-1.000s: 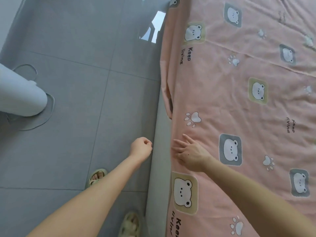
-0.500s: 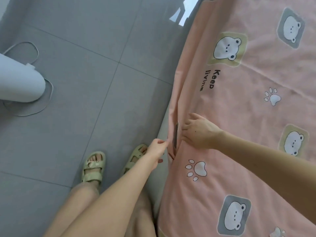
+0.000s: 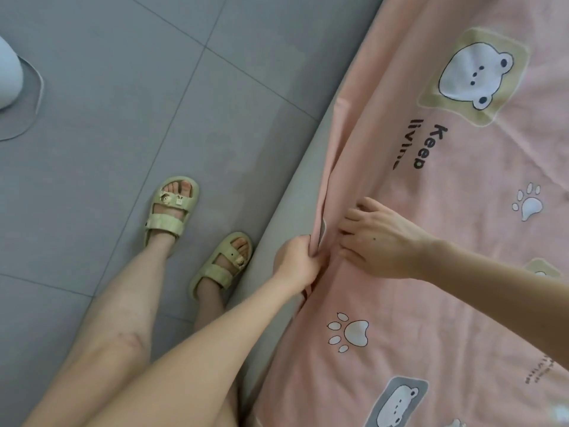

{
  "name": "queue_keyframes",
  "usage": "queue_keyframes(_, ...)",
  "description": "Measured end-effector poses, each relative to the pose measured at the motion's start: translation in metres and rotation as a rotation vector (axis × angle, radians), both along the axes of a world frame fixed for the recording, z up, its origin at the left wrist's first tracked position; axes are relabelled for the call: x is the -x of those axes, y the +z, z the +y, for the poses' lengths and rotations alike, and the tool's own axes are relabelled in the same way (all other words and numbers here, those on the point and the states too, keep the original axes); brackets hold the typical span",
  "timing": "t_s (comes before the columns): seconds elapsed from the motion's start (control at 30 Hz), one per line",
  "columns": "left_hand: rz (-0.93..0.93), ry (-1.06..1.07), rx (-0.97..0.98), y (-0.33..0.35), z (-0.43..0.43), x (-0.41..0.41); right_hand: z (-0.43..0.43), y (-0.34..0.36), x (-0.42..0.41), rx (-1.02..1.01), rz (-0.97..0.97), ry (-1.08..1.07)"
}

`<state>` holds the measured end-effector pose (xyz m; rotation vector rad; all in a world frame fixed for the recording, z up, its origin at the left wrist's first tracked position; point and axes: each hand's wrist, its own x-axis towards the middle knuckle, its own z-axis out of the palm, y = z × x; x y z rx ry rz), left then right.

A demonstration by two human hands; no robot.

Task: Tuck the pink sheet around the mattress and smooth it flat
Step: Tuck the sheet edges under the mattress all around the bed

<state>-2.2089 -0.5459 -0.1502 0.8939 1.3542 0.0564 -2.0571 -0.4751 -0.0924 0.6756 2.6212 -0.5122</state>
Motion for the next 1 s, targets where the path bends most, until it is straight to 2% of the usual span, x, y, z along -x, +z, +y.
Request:
queue_keyframes(0.1,0.083,-0.015,0.008,-0.005,-0.001,0.013,0.006,0.0,0.002,0.087,-0.018,0.018)
queue_keyframes(0.23,0.187,-0.034,-0.007,-0.012,0.004,0.028,0.007,-0.001,0.001,0.069,-0.049,0.098)
queue_keyframes(0.33,0.235,-0.058,-0.047,-0.01,0.008,0.023,0.002,-0.004,0.001,0.092,-0.078,0.079)
queue_keyframes(0.6,0.258,0.035,-0.023,-0.005,0.005,0.016,-0.003,0.0,0.006,0.144,-0.118,0.008)
queue_keyframes(0.7,0.199,0.11,0.037,0.001,0.0,0.013,-0.004,0.001,0.008,0.126,-0.192,0.034)
queue_keyframes(0.9,0.008,0.111,0.188,0.006,-0.004,0.024,0.0,0.005,0.039,0.148,-0.429,0.1)
queue_keyframes(1.0,-0.194,0.313,0.273,0.024,0.002,0.025,-0.001,0.02,0.045,0.228,-0.526,0.06)
